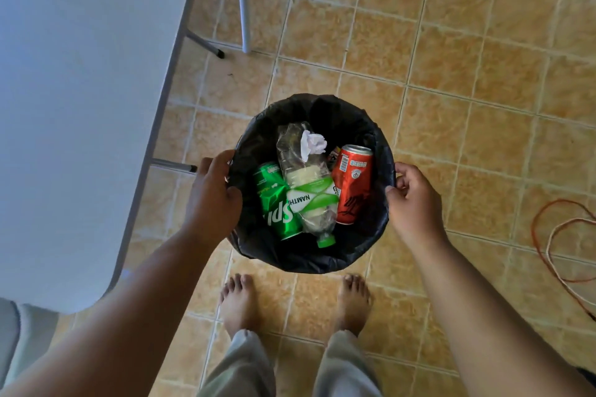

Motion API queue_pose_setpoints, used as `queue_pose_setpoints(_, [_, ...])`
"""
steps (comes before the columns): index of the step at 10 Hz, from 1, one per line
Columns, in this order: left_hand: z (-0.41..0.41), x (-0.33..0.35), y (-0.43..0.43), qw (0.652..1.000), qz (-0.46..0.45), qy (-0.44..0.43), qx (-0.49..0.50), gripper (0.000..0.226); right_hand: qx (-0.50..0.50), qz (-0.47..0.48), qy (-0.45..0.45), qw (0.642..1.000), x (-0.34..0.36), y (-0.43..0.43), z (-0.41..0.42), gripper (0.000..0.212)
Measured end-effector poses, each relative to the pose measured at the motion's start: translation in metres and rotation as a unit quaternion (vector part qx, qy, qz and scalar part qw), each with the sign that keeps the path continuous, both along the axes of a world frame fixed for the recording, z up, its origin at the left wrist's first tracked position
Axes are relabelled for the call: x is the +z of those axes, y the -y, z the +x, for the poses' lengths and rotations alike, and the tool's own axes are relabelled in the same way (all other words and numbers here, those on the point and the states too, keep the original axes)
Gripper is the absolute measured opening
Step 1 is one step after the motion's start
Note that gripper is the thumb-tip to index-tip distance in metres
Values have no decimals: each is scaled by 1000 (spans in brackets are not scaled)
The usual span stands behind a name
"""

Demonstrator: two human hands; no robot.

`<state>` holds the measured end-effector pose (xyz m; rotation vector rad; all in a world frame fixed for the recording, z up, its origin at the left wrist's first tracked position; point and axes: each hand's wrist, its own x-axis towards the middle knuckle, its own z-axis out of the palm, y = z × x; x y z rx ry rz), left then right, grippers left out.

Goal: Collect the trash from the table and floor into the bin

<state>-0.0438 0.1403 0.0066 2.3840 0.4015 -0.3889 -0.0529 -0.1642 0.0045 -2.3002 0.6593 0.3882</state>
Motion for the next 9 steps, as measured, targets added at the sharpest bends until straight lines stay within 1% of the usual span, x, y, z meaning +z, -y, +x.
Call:
queue_pose_setpoints(2, [16,-42,-15,1000,4,-7,5,66,16,8,-9,1000,-43,-12,14,35])
queue_pose_setpoints(4, [19,-57,-17,999,25,-8,40,67,34,16,-3,999,-61,-19,16,34])
queue_pose_setpoints(5, [20,-61,-20,999,34,-8,41,65,26,28,1,999,-65,-21,20,34])
queue_pose_setpoints(6, [18,-65,-23,998,45,-15,36,66,38,15,5,999,-67,-23,22,35])
queue_pose_setpoints(7, [17,-64,-26,998,47,-40,32,68,56,5,-2,998,-62,-28,23,39])
queue_pose_setpoints(8, [17,-59,-27,997,31,-51,42,68,70,3,-2,998,-54,-31,21,43])
queue_pose_setpoints(9, [11,-43,-19,996,41,-66,45,71,75,-25,-21,997,-40,-29,18,49])
